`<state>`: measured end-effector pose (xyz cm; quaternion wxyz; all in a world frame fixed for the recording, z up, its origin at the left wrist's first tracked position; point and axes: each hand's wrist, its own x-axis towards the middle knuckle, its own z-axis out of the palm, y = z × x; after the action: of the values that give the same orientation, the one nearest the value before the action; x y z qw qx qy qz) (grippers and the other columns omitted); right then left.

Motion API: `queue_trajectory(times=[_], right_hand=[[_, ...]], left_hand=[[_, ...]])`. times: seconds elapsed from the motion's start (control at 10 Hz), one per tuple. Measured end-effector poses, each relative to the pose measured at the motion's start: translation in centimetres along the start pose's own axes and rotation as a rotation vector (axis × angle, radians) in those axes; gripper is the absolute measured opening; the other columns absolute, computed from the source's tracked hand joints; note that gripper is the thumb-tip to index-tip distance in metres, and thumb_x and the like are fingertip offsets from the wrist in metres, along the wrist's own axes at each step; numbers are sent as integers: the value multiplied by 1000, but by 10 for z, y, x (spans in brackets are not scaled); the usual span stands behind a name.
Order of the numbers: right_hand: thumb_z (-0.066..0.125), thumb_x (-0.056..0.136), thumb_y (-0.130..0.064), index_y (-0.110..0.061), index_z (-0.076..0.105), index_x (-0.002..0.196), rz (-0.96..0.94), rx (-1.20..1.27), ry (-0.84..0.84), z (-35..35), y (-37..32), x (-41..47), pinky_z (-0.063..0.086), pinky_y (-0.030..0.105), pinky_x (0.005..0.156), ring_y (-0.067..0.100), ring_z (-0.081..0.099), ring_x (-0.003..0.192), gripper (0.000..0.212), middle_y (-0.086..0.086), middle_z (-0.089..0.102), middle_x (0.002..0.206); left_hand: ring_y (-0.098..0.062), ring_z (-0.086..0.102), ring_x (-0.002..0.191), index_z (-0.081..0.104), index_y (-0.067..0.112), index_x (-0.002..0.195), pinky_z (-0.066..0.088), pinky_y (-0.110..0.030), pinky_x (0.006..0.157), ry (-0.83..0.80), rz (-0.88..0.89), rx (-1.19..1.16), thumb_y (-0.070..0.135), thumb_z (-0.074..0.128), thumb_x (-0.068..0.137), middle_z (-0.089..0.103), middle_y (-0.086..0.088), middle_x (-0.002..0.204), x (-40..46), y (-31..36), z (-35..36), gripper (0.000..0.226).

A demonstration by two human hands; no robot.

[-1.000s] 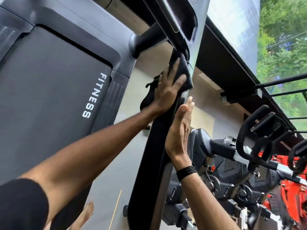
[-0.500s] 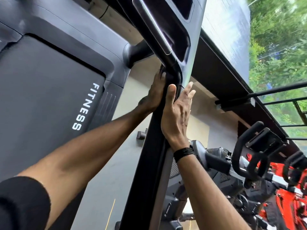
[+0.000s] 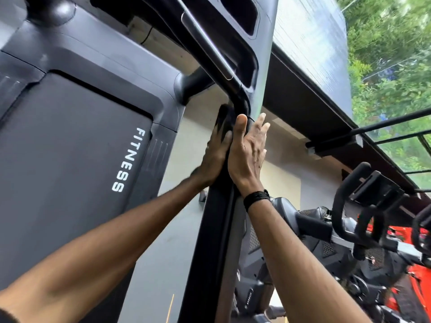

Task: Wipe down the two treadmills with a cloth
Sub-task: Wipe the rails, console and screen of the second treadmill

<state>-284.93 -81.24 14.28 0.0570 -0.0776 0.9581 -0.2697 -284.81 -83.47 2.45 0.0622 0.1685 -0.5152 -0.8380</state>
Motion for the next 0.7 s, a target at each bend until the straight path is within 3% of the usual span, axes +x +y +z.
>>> queue_trajectory(times=[0.1,0.2,0.3,0.6,0.7], right_hand=[[13,85,-78,-23,3,160,-3,91,86,-4,-9,-6,-10,57,120,15,-6,154,94,6,-3,168],[20,83,-79,-21,12,159,-43,84,115,-7,-10,-27,-9,58,119,18,-1,154,96,9,5,167],[50,92,-63,-20,16,159,-87,-59,65,-4,9,-62,-9,59,119,23,-1,154,86,14,6,167],[48,82,-53,-20,7,160,-135,-95,24,-11,40,-187,-21,42,119,20,-12,154,94,16,-2,166],[62,90,-42,-18,6,160,-132,-40,11,-16,51,-235,-21,38,119,20,-14,153,93,15,-6,166]], left_hand=[[-6,22,149,20,36,156,18,-49,123,-20,3,-60,77,39,89,25,14,162,-69,18,-3,81],[2,24,146,19,38,156,20,-45,123,-40,10,10,73,36,91,26,20,160,-96,27,-9,75],[1,25,146,17,38,156,24,-43,123,-73,-24,45,71,35,91,27,17,161,-141,22,-9,75],[-1,26,147,14,26,158,26,-40,123,-74,-62,48,86,38,78,27,9,162,-260,-1,-10,103],[2,32,143,17,23,158,33,-28,117,-59,-55,46,72,40,83,31,9,159,-307,-14,-8,93]])
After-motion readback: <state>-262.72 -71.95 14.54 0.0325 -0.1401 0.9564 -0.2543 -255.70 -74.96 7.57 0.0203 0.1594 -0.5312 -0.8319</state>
